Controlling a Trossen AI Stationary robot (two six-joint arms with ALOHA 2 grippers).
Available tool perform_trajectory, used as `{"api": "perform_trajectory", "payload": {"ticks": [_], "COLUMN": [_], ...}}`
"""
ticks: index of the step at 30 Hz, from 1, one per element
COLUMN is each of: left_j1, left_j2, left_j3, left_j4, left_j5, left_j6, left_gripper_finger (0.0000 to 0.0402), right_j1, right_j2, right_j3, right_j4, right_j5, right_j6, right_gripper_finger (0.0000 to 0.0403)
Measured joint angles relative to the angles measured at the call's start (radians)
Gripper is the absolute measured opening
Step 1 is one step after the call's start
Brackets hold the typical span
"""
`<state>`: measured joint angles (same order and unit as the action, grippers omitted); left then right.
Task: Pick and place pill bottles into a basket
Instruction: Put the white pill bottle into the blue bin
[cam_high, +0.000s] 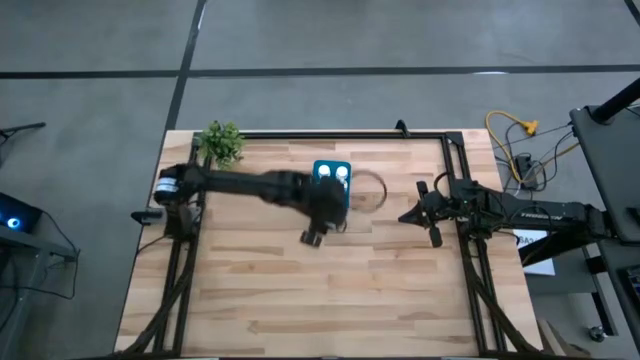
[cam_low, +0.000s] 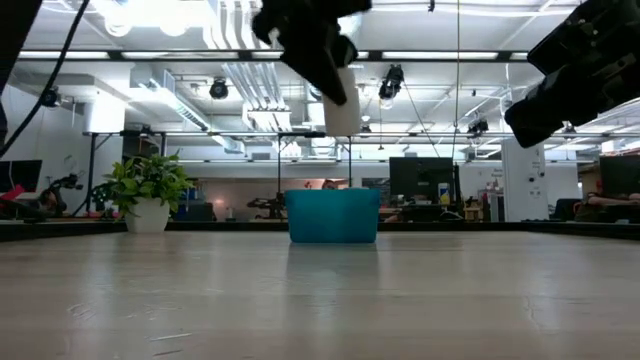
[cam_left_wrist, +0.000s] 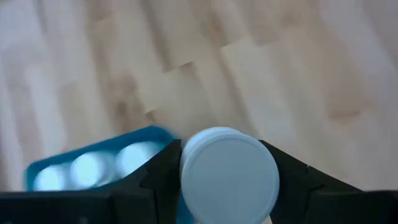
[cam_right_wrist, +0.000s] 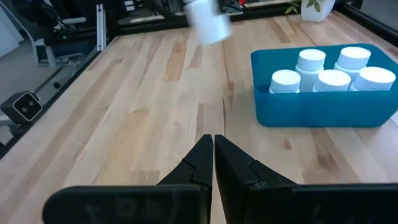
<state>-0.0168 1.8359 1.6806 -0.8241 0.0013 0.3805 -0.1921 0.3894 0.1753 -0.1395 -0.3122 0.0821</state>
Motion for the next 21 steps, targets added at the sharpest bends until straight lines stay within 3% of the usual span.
{"api": "perform_trajectory", "payload": {"ticks": [11, 15, 21], "left_j1": [0.211, 0.227, 0.227], "left_j2": [0.0, 0.001, 0.001], "left_j3": [0.0, -0.001, -0.002], "left_j4": [-0.003, -0.002, 0.005], "left_j5": [0.104, 0.173, 0.181], "left_j6": [0.051, 0.067, 0.081], "left_gripper_finger": [0.0161, 0.0161, 0.0161], "right_j1": [0.0, 0.0, 0.0], "right_j2": [0.025, 0.027, 0.025], "right_j3": [0.0, 0.0, 0.0], "right_j4": [-0.006, -0.008, -0.005], "right_j5": [0.002, 0.053, 0.118], "right_j6": [-0.048, -0.075, -0.115], "right_gripper_finger": [0.0009, 0.0009, 0.0008]}}
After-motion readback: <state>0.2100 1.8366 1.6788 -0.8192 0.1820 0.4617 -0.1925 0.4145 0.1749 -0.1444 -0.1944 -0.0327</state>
